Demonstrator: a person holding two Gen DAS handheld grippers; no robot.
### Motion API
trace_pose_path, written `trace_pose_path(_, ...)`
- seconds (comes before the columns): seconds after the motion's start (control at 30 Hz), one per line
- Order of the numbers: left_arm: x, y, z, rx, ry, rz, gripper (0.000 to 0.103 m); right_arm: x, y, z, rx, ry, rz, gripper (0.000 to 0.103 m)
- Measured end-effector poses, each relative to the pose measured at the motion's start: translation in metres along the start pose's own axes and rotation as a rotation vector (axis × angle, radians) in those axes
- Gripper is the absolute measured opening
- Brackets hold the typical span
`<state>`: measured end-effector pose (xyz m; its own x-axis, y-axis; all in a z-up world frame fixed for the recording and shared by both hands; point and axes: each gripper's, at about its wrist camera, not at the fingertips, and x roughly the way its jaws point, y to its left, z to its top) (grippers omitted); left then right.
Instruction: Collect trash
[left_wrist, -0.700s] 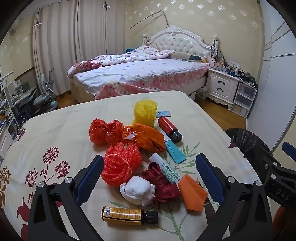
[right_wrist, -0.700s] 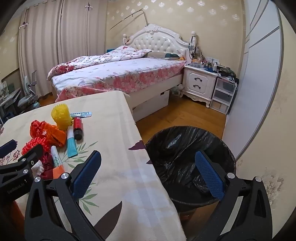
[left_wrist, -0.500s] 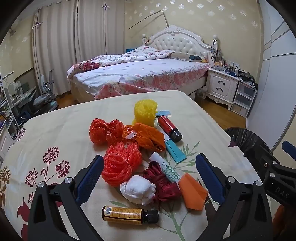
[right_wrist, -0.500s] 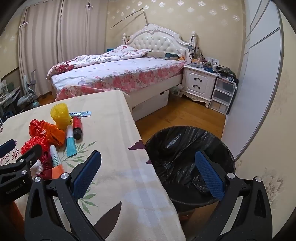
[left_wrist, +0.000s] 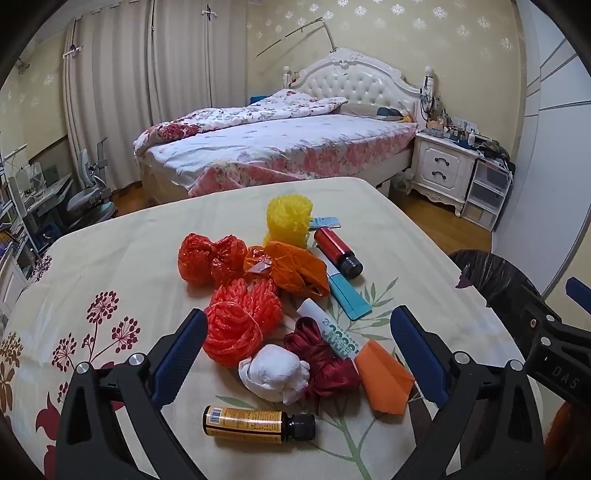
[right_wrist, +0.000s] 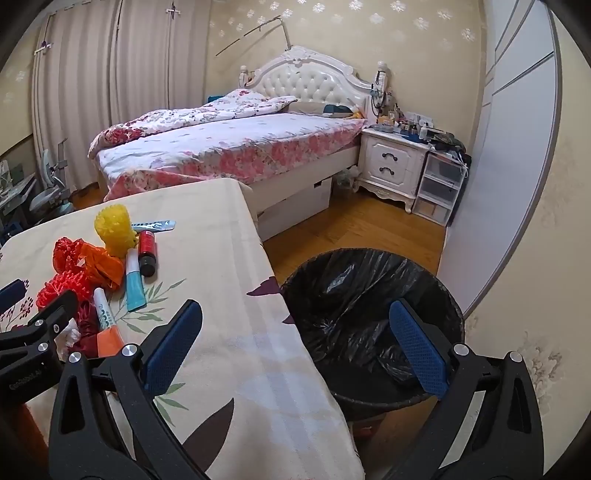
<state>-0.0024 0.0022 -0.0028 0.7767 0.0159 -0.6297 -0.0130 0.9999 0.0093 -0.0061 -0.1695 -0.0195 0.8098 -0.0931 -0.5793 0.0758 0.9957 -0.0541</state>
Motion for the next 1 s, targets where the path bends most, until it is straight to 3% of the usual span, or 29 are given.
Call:
trace_pose_path(0.5,-0.004,0.022,-0.007,0.001,0.003,-0.004,0.096,-0.001,-0.002,-0.001,0.001,0.003,-0.003,0.099)
trace_pose_path(0.57,-0.002,0.001,-0.002,0.005,0.004,0.002,0.096,-0.001,-0.002,-0.001,0.002,0.005,-0.003,0.099)
trace_pose_path(1.0,-0.002,0.001,-0.002,0.009,0.001,0.003,0.096,-0.003,-0.003,0.001,0.004,0.002,-0.007,0.099)
